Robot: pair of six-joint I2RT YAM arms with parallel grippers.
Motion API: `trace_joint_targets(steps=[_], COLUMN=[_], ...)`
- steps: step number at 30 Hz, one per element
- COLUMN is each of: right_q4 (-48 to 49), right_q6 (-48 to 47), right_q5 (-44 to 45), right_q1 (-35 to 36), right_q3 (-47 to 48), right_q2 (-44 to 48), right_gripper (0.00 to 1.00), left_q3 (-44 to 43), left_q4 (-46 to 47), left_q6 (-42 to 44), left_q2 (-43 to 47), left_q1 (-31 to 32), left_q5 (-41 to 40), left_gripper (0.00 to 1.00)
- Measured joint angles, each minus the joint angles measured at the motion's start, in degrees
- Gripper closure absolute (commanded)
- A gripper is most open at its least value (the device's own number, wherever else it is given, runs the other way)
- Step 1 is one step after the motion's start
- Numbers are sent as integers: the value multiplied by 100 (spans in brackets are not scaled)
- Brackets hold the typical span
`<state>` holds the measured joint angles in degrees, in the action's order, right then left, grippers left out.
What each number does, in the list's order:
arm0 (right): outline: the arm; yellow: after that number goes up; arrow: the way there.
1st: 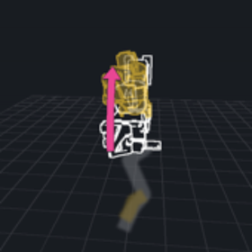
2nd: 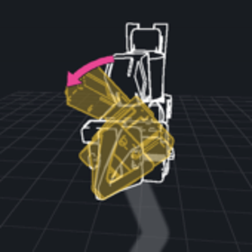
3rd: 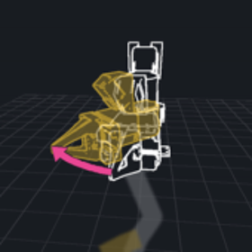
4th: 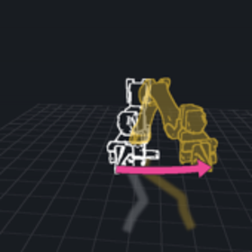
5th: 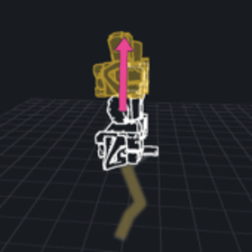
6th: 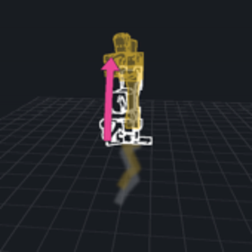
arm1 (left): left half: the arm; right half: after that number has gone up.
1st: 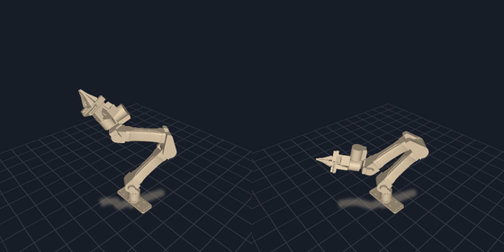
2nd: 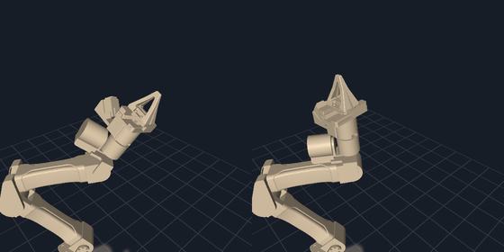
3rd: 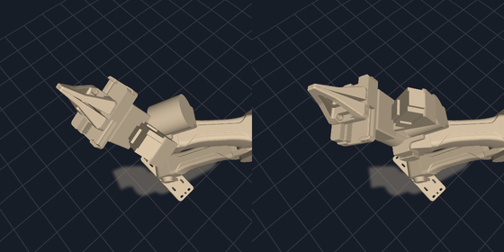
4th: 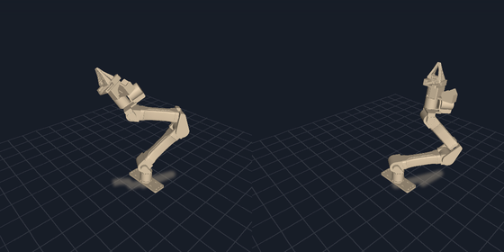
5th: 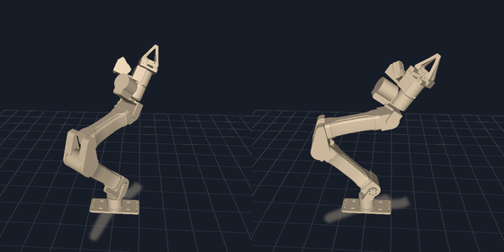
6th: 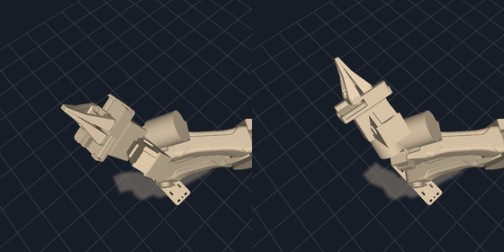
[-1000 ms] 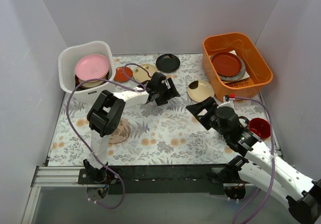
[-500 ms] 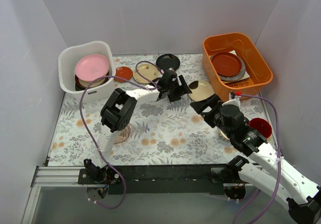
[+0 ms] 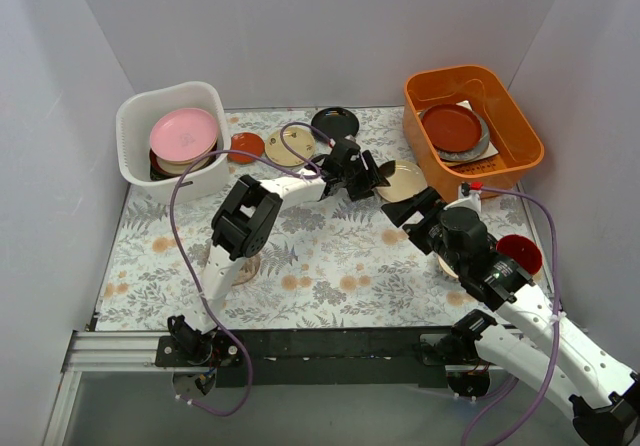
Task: Place the plates into the plastic bin on the countertop
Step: Pick up the plate at the center of the board.
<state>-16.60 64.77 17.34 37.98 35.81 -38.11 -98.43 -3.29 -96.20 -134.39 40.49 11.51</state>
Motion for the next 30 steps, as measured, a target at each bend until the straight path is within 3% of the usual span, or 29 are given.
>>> trace_joint_targets(steps=[9, 22, 25, 30], right_q4=[9, 44, 50, 52], right_q6=[-70, -105, -120, -162], right_q5=[-214, -568, -629, -719], right_q1=[-164, -455, -494, -542], right_q3=[0, 0, 0, -2], right_q2=[-63, -129, -127, -127], right_gripper=[2, 2, 2, 2], left_q3=[-361, -586, -599, -529], left_q4=[28, -256, -295, -275], left_q6=[-17, 79, 9, -44], left_q2=[-326, -507, -511, -483], left_q1=[42, 17, 17, 17], left_q5=[144, 111, 74, 33], left_gripper=[58, 95, 100, 100])
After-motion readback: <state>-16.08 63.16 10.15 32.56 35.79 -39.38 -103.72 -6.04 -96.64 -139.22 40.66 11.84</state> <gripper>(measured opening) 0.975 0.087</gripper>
